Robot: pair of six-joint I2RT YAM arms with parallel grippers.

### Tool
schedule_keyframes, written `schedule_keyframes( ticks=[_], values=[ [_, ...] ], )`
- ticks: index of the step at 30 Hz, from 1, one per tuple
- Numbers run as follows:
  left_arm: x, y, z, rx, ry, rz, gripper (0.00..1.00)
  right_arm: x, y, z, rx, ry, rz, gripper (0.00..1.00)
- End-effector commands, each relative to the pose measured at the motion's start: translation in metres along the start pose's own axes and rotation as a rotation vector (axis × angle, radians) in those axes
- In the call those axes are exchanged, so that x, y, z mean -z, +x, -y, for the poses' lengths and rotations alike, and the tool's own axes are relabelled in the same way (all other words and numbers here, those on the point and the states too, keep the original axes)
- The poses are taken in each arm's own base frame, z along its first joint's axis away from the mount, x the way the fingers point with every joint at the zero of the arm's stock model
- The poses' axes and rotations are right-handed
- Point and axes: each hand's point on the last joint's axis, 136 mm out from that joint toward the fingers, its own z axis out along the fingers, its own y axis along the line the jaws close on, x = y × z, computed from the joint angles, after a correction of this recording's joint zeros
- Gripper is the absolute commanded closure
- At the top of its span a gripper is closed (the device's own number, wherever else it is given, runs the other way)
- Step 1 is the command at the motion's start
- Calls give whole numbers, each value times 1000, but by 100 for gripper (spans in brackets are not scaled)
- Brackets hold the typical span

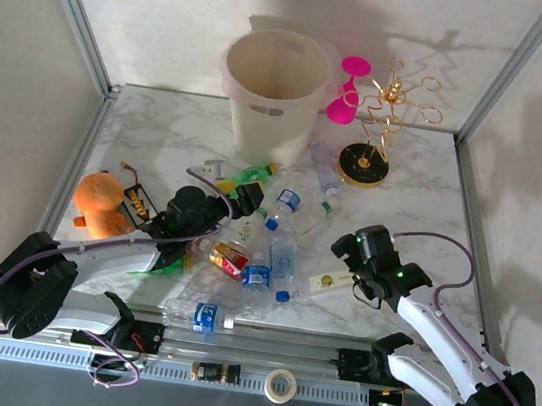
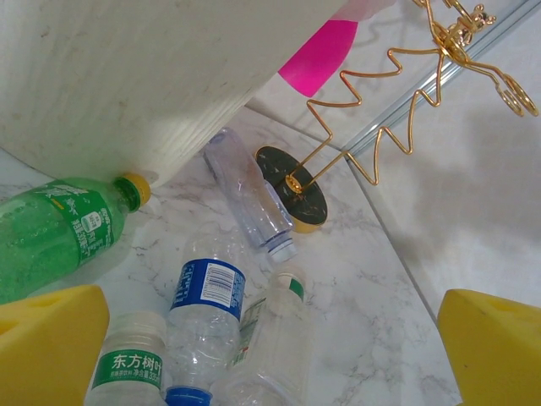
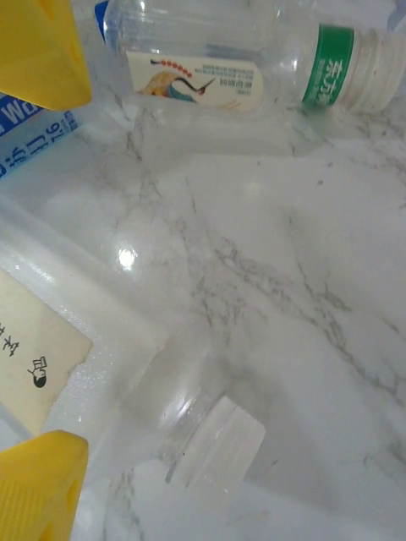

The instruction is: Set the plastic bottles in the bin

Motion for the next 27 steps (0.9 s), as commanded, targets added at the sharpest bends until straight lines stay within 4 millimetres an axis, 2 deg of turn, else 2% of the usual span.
schedule_keyframes(
  ticks=[1,10,15,24,27],
  values=[
    [2,-3,5,20,21,27,0,-1,13,17,-32,70,-50,1],
    [2,-6,2,32,4,40,0,-5,21,22,-38,66,-75,1],
    [-1,-5,3,46,6,42,0,-16,36,32,-95,43,-117,1],
    [-4,-1,-1,55,-7,30,0,-33,43,36,-136,2,-120,1],
    [-4,-1,-3,56,-16,31,0,-40,47,38,-142,-3,-134,4]
  ],
)
